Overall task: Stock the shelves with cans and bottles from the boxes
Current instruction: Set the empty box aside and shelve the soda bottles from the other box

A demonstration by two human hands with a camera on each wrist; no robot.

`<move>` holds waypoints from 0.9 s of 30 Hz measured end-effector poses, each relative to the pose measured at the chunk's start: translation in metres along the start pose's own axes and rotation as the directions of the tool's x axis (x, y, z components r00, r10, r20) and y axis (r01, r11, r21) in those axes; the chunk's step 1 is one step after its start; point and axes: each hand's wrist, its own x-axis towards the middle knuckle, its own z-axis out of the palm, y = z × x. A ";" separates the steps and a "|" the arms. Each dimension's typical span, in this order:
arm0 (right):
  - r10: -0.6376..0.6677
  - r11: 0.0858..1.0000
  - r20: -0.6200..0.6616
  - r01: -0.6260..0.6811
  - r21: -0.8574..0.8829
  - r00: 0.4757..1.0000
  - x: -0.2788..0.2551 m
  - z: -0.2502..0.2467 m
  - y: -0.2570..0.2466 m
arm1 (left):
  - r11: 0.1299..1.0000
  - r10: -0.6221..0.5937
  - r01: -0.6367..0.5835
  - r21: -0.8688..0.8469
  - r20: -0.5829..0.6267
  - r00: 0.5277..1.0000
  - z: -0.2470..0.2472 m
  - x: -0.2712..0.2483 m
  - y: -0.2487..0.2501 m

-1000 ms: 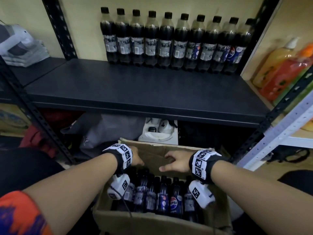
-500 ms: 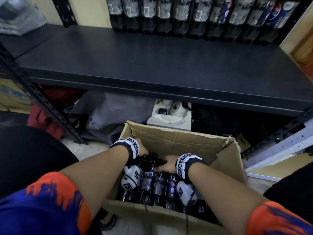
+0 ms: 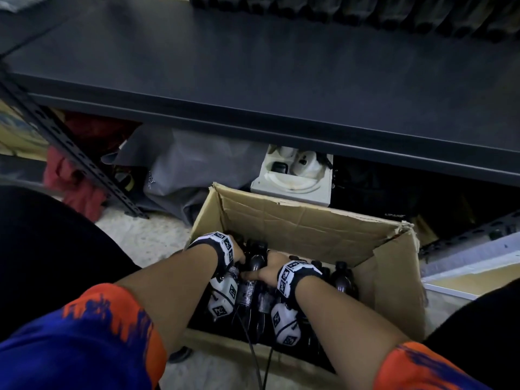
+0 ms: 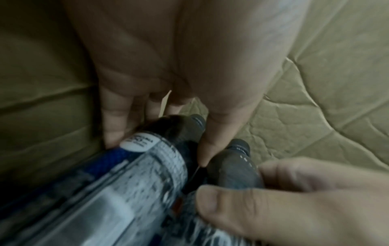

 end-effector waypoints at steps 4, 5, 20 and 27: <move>0.041 0.993 0.018 -0.042 0.110 0.999 -0.029 -0.016 -0.007 | 0.993 -0.007 0.011 -0.121 0.035 0.999 -0.006 -0.005 0.005; 0.056 0.991 0.020 -0.058 0.122 0.998 -0.030 -0.018 -0.007 | 0.993 -0.010 0.018 -0.120 0.064 0.998 -0.009 -0.009 0.007; -0.081 0.867 -0.233 0.184 0.462 0.969 -0.052 -0.041 -0.005 | 0.848 0.045 -0.127 -0.514 -0.169 0.985 -0.016 -0.041 0.008; -0.194 0.840 -0.374 0.350 0.414 0.907 -0.095 -0.085 -0.016 | 0.655 0.053 -0.349 -0.670 -0.421 0.906 -0.046 -0.080 0.015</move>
